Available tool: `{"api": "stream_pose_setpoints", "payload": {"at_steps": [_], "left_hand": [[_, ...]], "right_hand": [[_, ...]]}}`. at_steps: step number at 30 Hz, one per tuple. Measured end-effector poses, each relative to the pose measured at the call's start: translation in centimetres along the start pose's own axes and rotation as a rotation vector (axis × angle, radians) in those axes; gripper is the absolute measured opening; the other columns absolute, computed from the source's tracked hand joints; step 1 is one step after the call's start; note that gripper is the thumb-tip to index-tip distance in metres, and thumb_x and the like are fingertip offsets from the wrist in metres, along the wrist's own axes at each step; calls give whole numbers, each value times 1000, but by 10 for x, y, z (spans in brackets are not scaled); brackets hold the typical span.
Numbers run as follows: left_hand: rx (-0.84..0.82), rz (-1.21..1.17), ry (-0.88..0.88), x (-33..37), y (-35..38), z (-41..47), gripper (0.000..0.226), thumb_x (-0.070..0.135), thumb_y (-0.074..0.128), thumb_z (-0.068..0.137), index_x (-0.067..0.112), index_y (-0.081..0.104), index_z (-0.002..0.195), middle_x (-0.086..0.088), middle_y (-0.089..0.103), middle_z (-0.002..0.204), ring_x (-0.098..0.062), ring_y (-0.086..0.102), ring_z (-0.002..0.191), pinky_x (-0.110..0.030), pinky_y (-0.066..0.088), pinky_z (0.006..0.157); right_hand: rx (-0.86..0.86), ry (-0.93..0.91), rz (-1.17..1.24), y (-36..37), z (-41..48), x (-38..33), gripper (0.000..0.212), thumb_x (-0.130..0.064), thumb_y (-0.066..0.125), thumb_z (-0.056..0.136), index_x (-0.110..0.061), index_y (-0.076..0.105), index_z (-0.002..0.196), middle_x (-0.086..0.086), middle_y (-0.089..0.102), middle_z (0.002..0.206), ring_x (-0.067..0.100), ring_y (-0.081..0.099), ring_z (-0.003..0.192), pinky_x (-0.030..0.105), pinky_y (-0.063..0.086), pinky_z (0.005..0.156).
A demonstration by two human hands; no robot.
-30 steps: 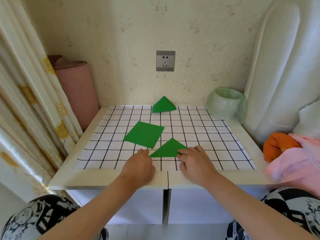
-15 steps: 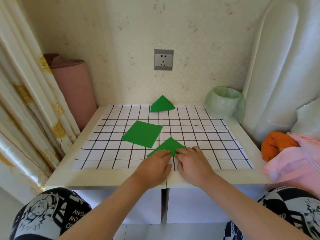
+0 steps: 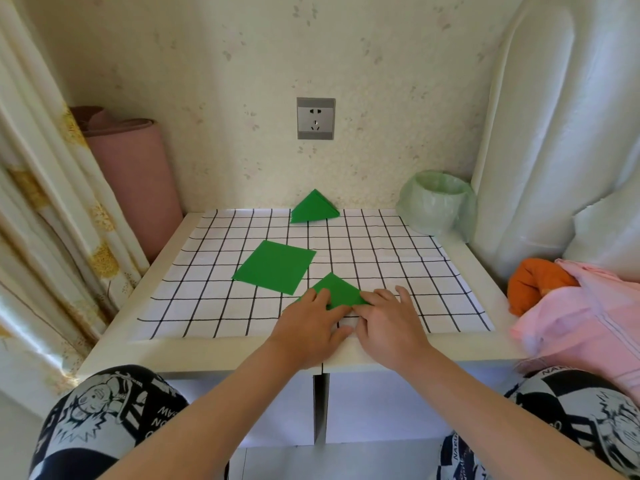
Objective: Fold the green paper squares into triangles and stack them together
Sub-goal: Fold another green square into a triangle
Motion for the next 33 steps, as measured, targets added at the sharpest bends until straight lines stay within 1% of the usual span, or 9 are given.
{"api": "stream_pose_setpoints", "payload": {"at_steps": [4,10,14,17,19,22,27,29,33], "left_hand": [[-68,83,7,8,2,8,55,64,21,96,41,32,145,-8,43,128,-27,40,111,-36,41,77],[-111,115,7,11,2,13,55,65,19,96,41,33,144,-10,42,133,-30,41,116,-37,40,76],[-117,94,-2,11,0,12,53,62,18,98,42,33,144,-10,42,133,-29,41,116,-36,41,77],[-95,54,-18,8,1,10,50,57,21,100,38,36,145,-7,44,130,-26,42,114,-35,41,79],[-56,32,-27,4,0,13,49,51,27,101,32,39,144,-4,47,125,-24,43,112,-35,42,78],[-7,-21,-15,-4,1,21,44,46,38,99,26,48,138,-2,50,120,-22,45,110,-34,43,80],[36,-192,27,-20,3,36,42,49,55,91,28,60,128,2,53,112,-17,46,104,-30,42,87],[45,-195,76,-22,2,41,42,50,58,90,27,62,125,2,55,111,-17,48,102,-28,40,81],[81,-109,197,-20,-3,47,36,45,55,93,20,67,116,-1,59,102,-20,52,92,-34,45,73]], "right_hand": [[-51,79,-32,-1,-5,20,38,-34,40,87,-29,76,98,-6,69,115,21,60,106,48,30,106],[-129,210,-77,-5,-12,48,40,-34,35,96,-29,72,110,-9,65,119,19,54,111,43,25,105],[-142,207,-123,-5,-10,46,40,-35,34,96,-28,72,107,-9,65,119,20,55,110,43,25,106],[-72,185,-129,-10,-7,46,35,-33,41,93,-26,74,99,-7,67,111,20,58,101,42,29,101],[6,139,-82,-13,-1,45,26,-30,51,88,-25,74,97,-7,67,105,20,61,93,41,35,93],[48,-60,89,-10,10,32,22,-28,64,85,-25,72,105,-7,65,106,21,62,93,39,43,83],[-8,-291,171,-4,27,10,17,-29,61,94,-27,73,106,-6,65,99,20,60,87,37,45,77],[-1,-360,140,-4,34,8,15,-33,62,92,-28,73,102,-7,65,92,19,60,81,34,44,70],[10,-482,48,-2,46,8,17,-36,56,92,-28,71,94,-8,61,78,18,58,67,33,43,64]]}}
Point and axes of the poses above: each hand's wrist, its own z-axis towards the middle knuckle, its own y-axis out of the palm, x = y × z, the point moved 9 cm from there along z, towards the middle knuckle
